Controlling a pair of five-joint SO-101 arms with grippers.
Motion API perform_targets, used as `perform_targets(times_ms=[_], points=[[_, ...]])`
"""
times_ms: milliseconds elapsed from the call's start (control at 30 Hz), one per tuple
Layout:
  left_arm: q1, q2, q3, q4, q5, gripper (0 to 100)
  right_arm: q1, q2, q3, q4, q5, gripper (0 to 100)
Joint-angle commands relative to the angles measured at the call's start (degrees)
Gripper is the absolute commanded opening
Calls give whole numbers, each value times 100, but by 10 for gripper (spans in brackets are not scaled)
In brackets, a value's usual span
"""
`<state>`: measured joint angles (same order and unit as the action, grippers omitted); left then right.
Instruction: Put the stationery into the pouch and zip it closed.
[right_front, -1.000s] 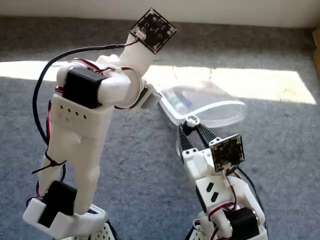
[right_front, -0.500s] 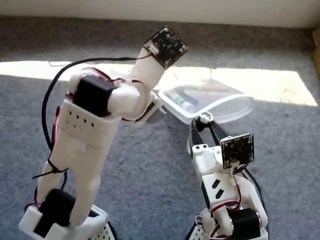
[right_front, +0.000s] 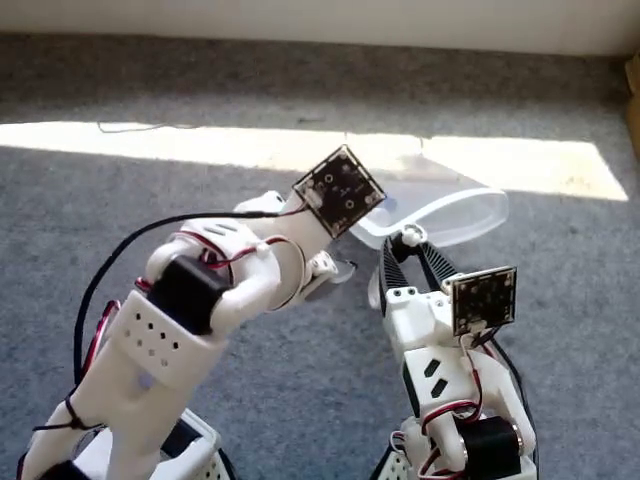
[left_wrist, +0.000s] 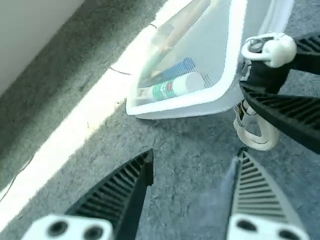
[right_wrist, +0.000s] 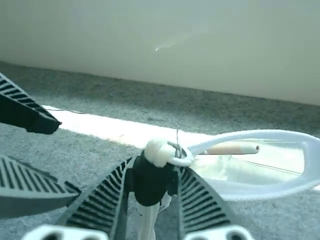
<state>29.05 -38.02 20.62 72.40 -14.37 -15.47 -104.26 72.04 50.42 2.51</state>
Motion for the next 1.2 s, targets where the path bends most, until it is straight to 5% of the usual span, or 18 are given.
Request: perform_targets(times_ms=[0,467,1167], points=[[84,-725,1174,-1240,-255,276,84,-92,-382,-40,-114,5],[57,-954,2738,-3657,-281,275,84,-92,-382,-4,-105,5],[400,-163,2756,-4299,-765,274,84,-101,-927,690,-79,5]])
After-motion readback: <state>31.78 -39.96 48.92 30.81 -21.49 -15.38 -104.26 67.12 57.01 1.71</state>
